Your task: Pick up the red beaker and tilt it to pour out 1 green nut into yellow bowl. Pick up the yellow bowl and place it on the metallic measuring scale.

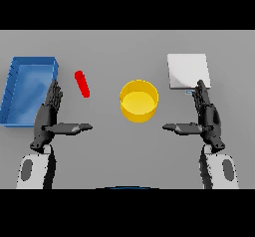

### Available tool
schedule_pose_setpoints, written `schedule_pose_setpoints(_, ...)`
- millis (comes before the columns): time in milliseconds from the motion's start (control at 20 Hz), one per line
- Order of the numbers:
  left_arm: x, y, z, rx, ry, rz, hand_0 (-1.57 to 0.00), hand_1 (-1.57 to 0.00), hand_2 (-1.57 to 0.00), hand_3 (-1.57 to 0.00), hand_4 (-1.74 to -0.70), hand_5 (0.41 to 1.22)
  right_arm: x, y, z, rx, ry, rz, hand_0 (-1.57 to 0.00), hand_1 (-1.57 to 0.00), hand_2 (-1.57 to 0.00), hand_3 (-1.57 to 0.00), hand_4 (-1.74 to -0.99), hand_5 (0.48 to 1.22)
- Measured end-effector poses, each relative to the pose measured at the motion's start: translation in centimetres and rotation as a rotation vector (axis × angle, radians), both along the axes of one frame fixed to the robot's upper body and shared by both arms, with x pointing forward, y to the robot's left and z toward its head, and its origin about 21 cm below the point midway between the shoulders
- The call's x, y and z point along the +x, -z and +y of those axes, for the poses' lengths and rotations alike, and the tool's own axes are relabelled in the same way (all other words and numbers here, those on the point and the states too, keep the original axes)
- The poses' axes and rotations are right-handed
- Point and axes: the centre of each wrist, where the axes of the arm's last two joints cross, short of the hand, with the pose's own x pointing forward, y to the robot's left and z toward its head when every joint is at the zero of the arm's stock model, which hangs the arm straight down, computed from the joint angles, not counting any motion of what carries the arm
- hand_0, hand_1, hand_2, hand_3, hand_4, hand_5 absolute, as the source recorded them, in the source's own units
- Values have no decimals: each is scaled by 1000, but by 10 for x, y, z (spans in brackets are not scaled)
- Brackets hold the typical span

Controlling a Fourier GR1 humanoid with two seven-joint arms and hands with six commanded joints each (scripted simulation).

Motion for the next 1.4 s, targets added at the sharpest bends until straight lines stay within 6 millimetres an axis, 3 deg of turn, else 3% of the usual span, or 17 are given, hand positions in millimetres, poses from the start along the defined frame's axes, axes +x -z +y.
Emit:
schedule_pose_setpoints(300,2,0,12,2,-7,-6,1,1,1,1,-1151,599,-6,1,-6,-1,4,-5,1,1,1,1,-1167,599)
schedule_pose_setpoints(400,-11,-6,18,109,48,-30,1,1,1,1,-1158,599,-22,1,-5,-242,-8,-117,1,1,1,1,-1162,594)
schedule_pose_setpoints(500,-16,-13,15,134,63,-21,1,1,1,1,-1163,599,-30,-5,-1,-326,-4,-136,1,1,1,1,-1159,590)
schedule_pose_setpoints(800,-14,-13,13,196,88,14,1,1,1,1,-1163,604,-33,-6,2,-311,-11,-103,1,1,1,1,-1212,607)
schedule_pose_setpoints(1300,45,13,-10,253,116,33,1,1,1,1,-1255,660,-35,-8,-3,-279,-36,-136,1,1,1,1,-1281,635)
schedule_pose_setpoints(1400,54,14,-4,256,106,17,1,1,1,1,-1267,673,-34,-11,-4,-291,-32,-153,1,1,1,1,-1274,635)
